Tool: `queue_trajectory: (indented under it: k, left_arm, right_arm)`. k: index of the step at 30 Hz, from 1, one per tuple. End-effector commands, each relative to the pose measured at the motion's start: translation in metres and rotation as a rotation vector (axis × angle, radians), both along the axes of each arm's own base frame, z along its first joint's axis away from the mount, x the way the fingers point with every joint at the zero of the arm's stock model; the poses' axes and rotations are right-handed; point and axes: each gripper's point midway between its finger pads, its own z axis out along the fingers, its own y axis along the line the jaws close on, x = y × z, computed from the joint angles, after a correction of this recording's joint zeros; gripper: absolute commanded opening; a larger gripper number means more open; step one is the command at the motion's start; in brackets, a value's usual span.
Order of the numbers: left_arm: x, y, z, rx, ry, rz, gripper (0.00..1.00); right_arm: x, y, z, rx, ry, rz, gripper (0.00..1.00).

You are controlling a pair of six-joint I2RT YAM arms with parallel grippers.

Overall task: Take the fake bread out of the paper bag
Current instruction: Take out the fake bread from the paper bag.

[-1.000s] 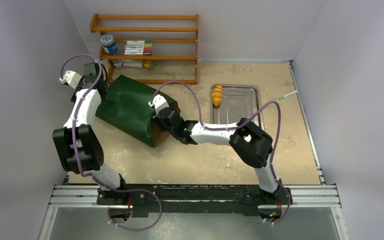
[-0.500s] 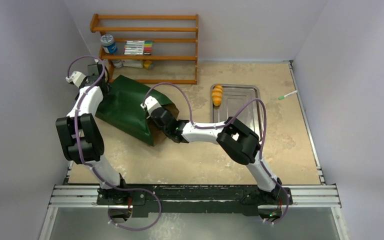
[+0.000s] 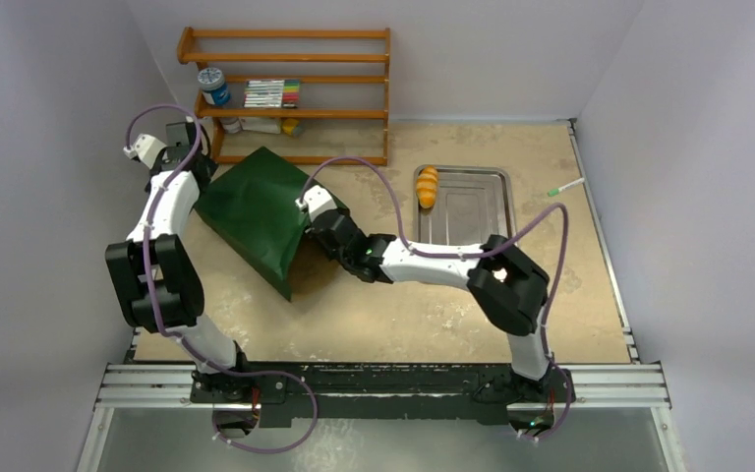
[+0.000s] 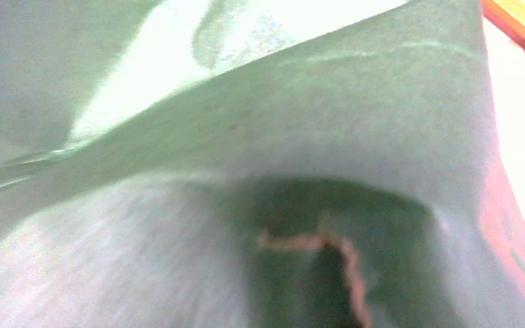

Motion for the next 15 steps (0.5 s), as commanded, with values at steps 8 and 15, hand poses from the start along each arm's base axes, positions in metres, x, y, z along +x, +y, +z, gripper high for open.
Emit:
queue_trajectory:
  k: [8, 15]
  left_arm:
    - [0.011, -0.031, 0.069, 0.023, -0.165, -0.082, 0.8]
    - [0.001, -0.08, 0.093, 0.101, -0.165, -0.212, 0.8]
  right_arm:
    - [-0.044, -0.031, 0.017, 0.037, 0.107, -0.059, 0.0]
    - [-0.067, -0.037, 0.005, 0.006, 0.166, -0.097, 0.0]
